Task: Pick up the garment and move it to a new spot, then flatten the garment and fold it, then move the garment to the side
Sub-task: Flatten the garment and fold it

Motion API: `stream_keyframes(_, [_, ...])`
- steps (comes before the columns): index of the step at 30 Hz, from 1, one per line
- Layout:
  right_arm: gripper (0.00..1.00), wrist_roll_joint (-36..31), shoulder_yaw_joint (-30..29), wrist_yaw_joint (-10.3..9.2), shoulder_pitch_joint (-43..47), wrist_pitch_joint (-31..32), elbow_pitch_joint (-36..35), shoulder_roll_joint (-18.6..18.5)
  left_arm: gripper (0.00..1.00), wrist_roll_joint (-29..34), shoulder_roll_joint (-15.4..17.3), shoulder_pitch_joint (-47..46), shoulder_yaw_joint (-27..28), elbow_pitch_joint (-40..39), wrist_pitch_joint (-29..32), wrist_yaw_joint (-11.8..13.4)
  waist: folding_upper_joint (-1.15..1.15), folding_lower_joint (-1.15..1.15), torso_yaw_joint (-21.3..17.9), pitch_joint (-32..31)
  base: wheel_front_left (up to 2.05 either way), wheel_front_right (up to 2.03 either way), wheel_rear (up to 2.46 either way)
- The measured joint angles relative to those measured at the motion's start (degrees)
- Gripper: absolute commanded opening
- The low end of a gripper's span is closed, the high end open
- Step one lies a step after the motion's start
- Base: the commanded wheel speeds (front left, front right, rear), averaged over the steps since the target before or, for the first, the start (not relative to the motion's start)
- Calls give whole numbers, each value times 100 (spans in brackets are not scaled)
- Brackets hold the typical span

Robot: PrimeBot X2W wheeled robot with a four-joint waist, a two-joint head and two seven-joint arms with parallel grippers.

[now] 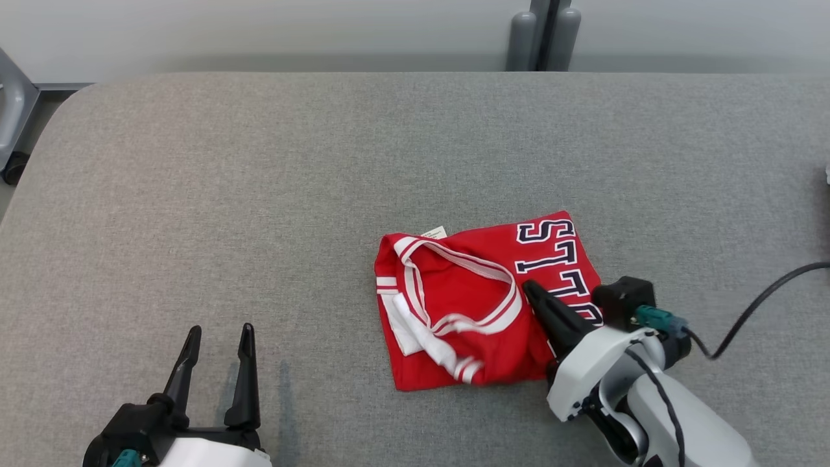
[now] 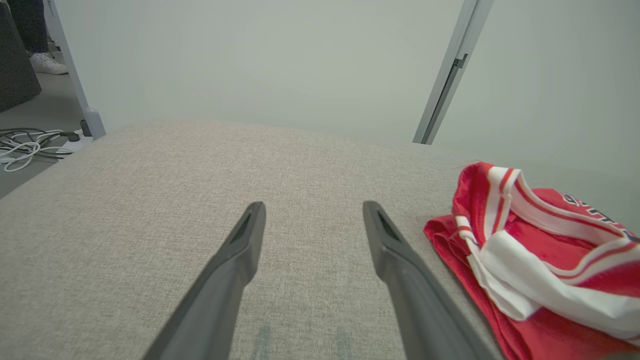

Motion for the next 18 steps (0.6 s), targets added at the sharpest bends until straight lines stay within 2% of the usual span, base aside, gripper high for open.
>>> stream_keyframes(11, [0,427,1393,0,-159,-18,-52,-55,100,-21,1,0,-14,44,0,2,0,0,93,-51,0,0,0])
stream_keyframes(18, [0,647,1984,0,-385,30,-11,64,100,-26,0,0,-54,65,0,-1,0,0,183,-95,0,0,0])
